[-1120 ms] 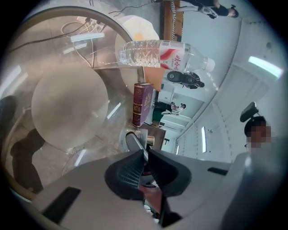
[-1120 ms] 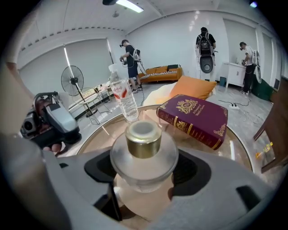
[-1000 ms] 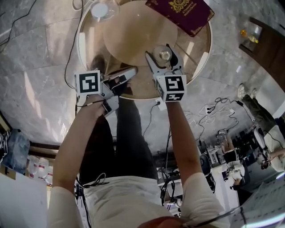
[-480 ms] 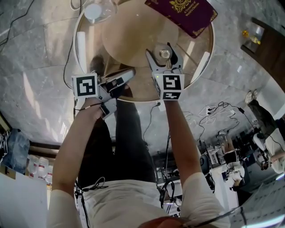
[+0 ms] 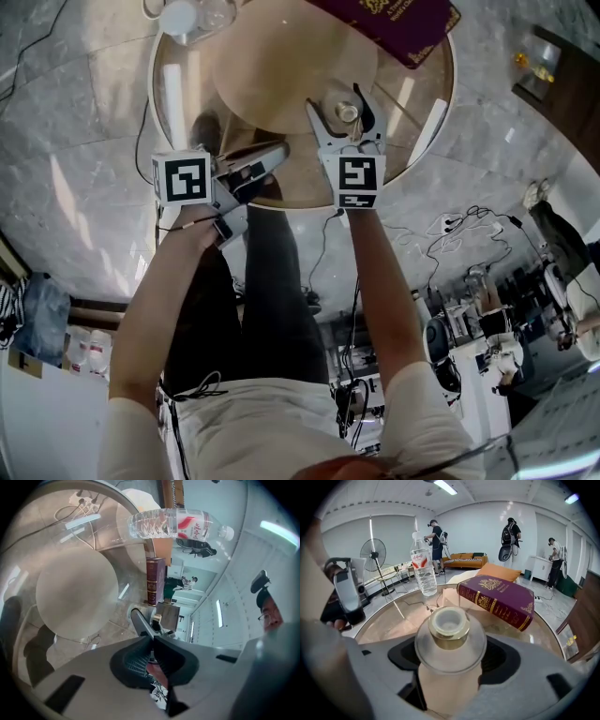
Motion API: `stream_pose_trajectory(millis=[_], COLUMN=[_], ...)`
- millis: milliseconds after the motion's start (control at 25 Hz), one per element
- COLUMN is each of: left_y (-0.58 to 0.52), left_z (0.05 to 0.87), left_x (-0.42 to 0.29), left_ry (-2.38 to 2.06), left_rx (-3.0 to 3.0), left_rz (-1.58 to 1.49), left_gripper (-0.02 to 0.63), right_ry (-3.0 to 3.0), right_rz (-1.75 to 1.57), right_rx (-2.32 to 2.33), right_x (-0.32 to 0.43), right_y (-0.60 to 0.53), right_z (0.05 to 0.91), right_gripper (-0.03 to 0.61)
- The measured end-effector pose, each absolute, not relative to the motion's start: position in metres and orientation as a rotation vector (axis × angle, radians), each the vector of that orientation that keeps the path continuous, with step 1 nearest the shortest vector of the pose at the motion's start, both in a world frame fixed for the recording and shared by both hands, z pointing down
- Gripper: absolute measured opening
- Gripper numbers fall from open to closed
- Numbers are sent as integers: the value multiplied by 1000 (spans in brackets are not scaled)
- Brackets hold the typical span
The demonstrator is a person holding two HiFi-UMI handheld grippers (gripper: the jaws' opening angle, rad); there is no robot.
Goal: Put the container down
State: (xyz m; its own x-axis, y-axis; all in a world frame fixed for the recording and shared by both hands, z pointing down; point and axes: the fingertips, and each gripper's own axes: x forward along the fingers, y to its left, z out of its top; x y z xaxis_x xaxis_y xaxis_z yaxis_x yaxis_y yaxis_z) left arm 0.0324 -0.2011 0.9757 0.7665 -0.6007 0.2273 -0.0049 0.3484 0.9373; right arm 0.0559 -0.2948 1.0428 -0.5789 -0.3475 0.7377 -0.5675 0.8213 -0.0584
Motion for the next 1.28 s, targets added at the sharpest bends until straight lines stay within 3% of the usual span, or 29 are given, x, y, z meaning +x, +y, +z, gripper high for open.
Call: stream_pose_trajectory(millis=[360, 480, 800, 1040, 1280], left_y=[-198, -193, -182, -182, -169], left_z=[978, 974, 944, 900, 829], left_x=[31, 23, 2, -8, -5], left_ry=[-608, -608, -610, -613, -575], left_rx=[1163, 1166, 1187, 1249, 1355], left_rz=[-401, -394, -365, -325, -244], left_gripper=[25, 25, 25, 25, 25], right_ry=[-2217, -2194, -2191, -2215, -2223], right_rz=[325, 317, 318, 384, 402], right_rx=[670, 658, 677, 749, 775], right_x=[62, 61, 55, 55, 58], right_y=[-295, -296, -292, -284, -263], right_z=[1050, 1049, 1009, 951, 866], right_gripper=[341, 373, 382, 248, 169])
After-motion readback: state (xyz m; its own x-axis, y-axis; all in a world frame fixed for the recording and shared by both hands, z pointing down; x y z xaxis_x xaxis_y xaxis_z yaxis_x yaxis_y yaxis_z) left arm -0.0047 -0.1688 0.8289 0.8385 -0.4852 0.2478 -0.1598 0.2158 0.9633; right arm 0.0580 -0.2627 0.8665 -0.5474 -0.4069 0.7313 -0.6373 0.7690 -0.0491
